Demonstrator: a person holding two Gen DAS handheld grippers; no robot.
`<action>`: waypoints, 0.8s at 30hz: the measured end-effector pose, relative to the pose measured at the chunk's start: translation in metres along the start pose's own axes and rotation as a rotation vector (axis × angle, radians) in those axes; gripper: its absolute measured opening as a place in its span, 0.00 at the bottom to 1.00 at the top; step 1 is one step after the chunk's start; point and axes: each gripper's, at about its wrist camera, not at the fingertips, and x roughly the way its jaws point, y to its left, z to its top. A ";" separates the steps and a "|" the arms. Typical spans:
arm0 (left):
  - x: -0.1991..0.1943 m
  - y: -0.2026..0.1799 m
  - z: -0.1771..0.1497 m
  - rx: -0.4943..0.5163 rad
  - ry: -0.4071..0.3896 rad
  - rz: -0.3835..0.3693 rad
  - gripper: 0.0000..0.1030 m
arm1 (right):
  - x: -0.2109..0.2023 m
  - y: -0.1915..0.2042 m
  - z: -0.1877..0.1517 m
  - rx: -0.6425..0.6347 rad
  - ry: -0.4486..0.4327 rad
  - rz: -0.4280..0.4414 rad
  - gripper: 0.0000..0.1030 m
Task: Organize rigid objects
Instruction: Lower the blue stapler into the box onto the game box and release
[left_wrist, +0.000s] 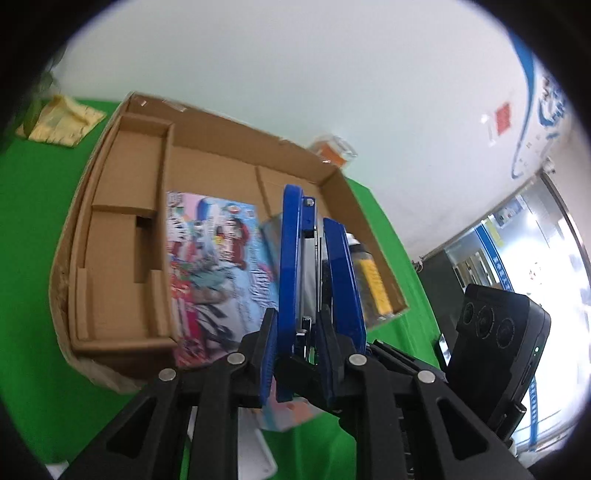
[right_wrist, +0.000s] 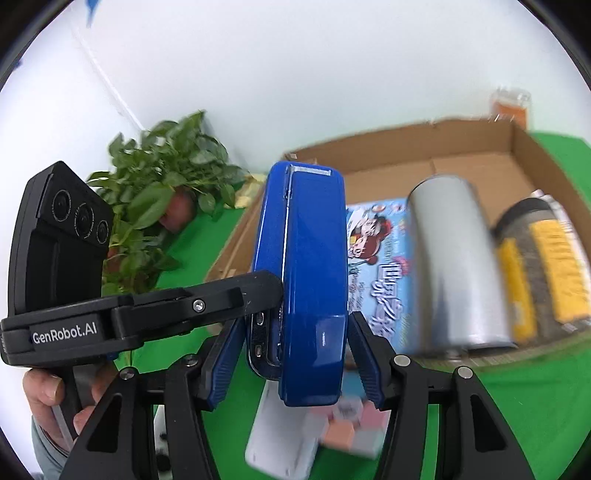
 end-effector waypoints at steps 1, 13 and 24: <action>0.005 0.011 0.006 -0.026 0.013 0.000 0.21 | 0.009 -0.001 0.006 0.004 0.004 0.001 0.53; 0.024 0.077 0.020 -0.156 0.067 0.031 0.25 | 0.069 0.010 0.013 -0.021 0.117 0.021 0.62; -0.042 0.073 0.006 -0.114 -0.110 0.138 0.34 | 0.076 0.012 0.004 -0.106 0.155 -0.043 0.68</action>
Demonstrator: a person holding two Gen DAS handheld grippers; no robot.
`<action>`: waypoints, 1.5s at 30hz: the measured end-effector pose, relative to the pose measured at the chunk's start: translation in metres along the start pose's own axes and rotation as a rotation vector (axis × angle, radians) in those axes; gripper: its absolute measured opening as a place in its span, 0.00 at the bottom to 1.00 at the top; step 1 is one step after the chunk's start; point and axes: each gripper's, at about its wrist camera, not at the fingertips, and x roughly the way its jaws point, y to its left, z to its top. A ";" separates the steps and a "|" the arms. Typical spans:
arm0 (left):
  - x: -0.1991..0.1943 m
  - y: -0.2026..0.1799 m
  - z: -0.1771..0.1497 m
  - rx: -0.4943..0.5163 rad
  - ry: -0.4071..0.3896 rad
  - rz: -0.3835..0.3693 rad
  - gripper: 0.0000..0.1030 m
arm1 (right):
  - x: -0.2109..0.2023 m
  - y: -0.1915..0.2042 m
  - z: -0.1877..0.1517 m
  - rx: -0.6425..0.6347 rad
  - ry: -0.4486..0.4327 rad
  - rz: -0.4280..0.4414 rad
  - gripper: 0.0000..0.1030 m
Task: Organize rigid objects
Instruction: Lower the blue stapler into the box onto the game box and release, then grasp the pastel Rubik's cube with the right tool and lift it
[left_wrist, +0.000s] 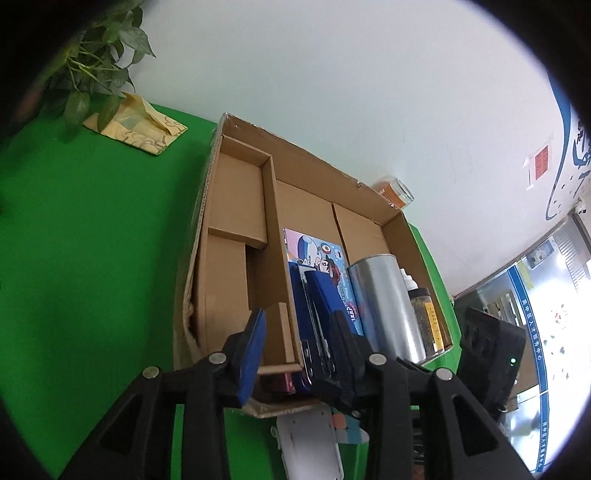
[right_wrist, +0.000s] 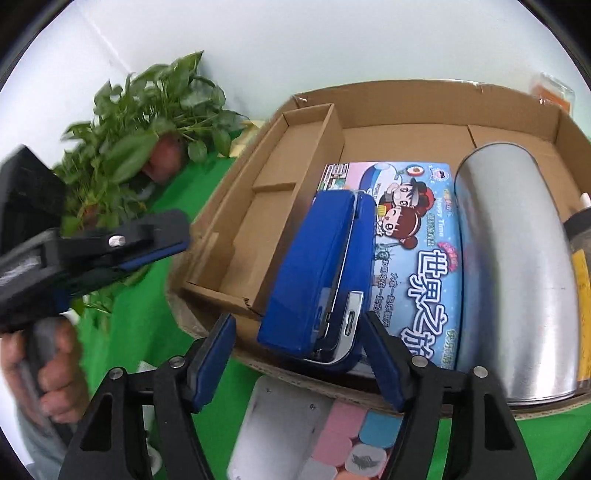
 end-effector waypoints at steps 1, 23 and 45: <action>-0.004 -0.001 -0.004 0.006 -0.005 0.006 0.34 | 0.002 0.003 0.000 -0.008 0.001 -0.009 0.71; -0.013 -0.046 -0.106 0.171 -0.065 0.223 0.85 | -0.080 -0.007 -0.121 -0.082 -0.191 -0.188 0.92; 0.060 -0.087 -0.126 0.103 0.057 0.012 0.39 | -0.043 -0.027 -0.127 -0.059 -0.107 -0.074 0.54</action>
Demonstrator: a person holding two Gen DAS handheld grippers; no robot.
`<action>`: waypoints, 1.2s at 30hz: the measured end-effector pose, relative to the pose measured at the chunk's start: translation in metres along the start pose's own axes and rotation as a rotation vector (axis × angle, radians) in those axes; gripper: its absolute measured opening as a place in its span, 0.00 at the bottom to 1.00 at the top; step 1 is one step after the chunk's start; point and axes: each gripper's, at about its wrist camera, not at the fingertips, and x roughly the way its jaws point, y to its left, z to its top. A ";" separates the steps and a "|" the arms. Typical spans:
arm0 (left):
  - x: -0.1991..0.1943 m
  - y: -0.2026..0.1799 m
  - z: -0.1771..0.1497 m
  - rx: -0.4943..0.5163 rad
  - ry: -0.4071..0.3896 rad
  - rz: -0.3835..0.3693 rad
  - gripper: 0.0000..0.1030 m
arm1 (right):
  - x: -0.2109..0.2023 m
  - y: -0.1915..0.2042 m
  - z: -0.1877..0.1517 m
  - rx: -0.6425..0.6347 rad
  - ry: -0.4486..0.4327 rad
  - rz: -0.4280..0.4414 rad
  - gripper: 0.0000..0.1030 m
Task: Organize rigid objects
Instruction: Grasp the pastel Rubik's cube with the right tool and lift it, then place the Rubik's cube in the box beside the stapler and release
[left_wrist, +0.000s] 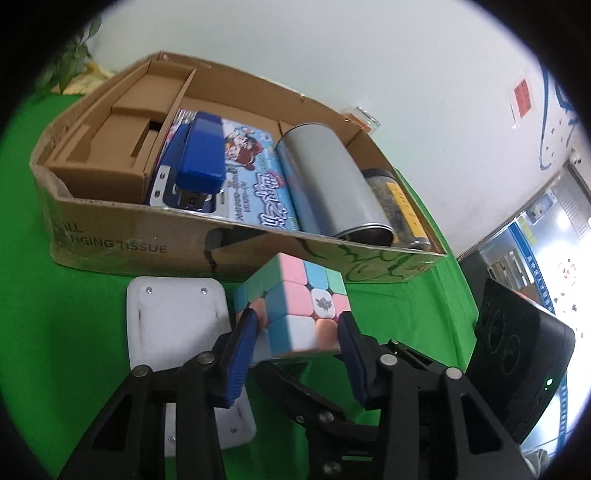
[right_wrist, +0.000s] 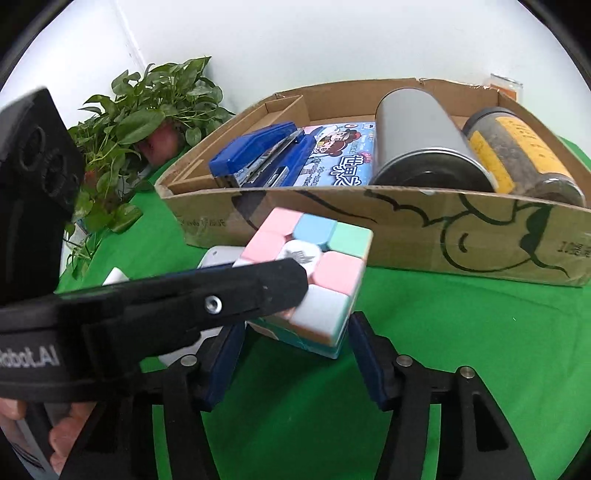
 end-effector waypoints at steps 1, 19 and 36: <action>-0.003 -0.005 -0.002 0.014 -0.010 0.007 0.38 | -0.004 0.000 -0.002 0.001 -0.005 0.002 0.54; -0.055 -0.052 0.044 0.123 -0.193 -0.024 0.39 | -0.073 0.016 0.076 -0.150 -0.172 -0.054 0.53; -0.009 0.012 0.073 -0.022 -0.064 -0.060 0.36 | 0.002 0.005 0.110 -0.143 0.000 -0.065 0.55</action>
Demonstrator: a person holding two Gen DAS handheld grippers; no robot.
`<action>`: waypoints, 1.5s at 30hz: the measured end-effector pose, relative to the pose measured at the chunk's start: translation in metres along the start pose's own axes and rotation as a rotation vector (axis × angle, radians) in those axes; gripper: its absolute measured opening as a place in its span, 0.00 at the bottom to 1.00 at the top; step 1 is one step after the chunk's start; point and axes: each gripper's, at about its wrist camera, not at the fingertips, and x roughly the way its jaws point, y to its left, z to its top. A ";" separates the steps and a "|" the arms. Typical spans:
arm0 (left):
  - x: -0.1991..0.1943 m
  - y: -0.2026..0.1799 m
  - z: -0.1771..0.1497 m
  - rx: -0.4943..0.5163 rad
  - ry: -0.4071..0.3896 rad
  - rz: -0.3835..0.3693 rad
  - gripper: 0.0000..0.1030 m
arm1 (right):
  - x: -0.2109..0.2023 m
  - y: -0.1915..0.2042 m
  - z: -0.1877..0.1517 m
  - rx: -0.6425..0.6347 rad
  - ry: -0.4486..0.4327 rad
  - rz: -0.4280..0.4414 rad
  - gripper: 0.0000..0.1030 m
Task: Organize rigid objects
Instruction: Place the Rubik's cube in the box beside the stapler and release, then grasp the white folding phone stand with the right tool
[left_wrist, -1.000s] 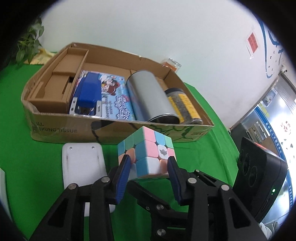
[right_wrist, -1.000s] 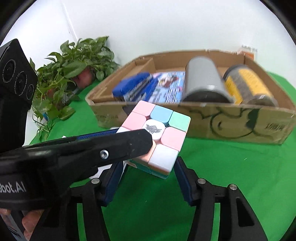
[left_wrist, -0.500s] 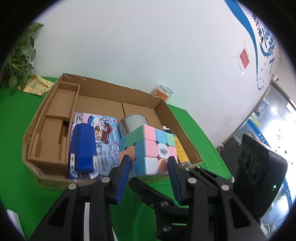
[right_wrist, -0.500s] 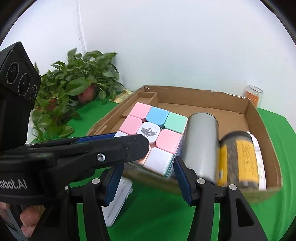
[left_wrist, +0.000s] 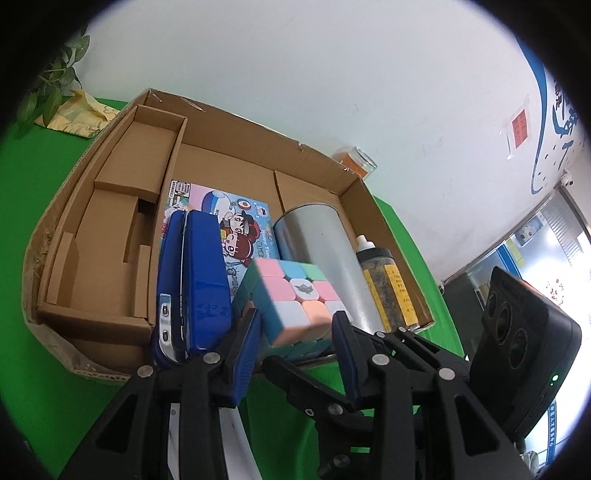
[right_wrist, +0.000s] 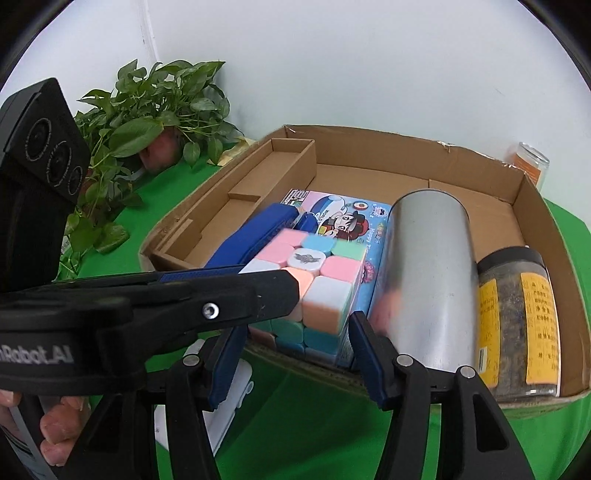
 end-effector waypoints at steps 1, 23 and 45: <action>0.000 -0.001 -0.001 0.003 0.005 0.004 0.36 | -0.002 -0.001 -0.001 0.005 -0.003 0.005 0.55; -0.027 0.037 -0.087 -0.048 0.146 0.208 0.74 | -0.024 0.057 -0.113 -0.017 0.052 0.126 0.87; -0.010 -0.025 -0.114 -0.007 0.248 -0.214 0.55 | -0.063 -0.015 -0.161 0.282 0.075 0.261 0.69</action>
